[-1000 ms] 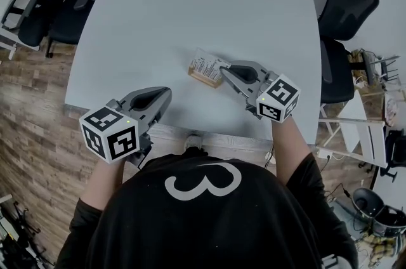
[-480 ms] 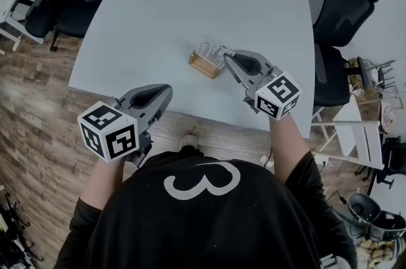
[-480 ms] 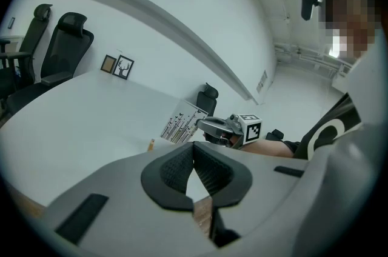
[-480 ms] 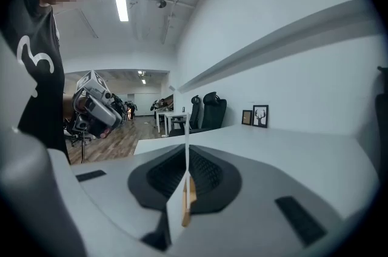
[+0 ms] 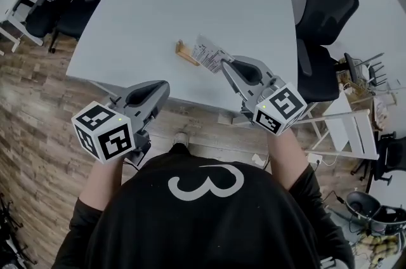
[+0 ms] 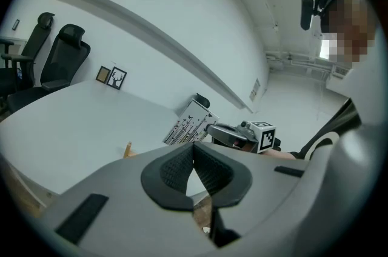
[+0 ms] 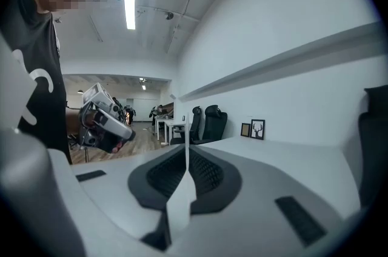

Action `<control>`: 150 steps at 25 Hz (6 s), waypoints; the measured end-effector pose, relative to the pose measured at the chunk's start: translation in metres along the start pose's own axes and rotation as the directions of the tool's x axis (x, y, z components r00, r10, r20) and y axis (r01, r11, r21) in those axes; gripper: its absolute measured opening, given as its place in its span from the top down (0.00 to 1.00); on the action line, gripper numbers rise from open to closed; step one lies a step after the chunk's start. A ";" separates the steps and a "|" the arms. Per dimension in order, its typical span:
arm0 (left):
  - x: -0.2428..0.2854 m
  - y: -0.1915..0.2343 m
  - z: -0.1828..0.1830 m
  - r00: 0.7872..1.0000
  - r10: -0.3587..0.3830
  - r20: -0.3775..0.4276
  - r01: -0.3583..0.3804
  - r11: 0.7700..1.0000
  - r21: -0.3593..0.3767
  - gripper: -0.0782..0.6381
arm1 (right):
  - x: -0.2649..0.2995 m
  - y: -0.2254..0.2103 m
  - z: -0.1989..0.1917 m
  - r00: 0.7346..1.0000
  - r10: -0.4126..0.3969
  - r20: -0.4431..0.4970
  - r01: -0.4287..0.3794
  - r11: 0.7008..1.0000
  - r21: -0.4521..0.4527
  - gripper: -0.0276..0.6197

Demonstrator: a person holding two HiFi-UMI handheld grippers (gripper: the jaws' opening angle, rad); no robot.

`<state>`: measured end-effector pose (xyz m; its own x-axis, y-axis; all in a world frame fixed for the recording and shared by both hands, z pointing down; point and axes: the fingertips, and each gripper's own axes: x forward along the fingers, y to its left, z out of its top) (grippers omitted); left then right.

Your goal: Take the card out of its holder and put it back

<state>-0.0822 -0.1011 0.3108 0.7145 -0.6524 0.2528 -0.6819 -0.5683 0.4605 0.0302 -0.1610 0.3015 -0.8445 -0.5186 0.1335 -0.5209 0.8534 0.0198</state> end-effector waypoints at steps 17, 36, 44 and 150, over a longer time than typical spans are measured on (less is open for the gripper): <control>-0.040 -0.095 -0.016 0.997 -0.022 0.078 0.015 0.996 0.084 0.88 | -0.114 0.089 0.039 0.994 -0.017 0.108 0.002 0.990 0.142 0.93; -0.041 -0.137 -0.020 0.994 -0.058 0.096 0.044 0.990 0.134 0.88 | -0.155 0.104 0.045 0.991 -0.034 0.131 0.019 0.993 0.117 0.93; -0.037 -0.131 -0.023 0.997 -0.039 0.071 0.030 0.992 0.123 0.88 | -0.154 0.097 0.042 0.992 -0.034 0.118 0.023 0.996 0.091 0.93; 0.079 0.176 0.003 0.981 0.016 -0.196 -0.039 0.993 -0.112 0.88 | 0.114 -0.059 -0.127 0.977 0.122 -0.175 -0.107 0.990 0.092 0.93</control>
<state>-0.1464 -0.2535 0.4093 0.7204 -0.5506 0.4217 -0.6869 -0.4828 0.5432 -0.0198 -0.2640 0.4410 -0.8667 -0.3934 0.3066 -0.4367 0.8955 -0.0855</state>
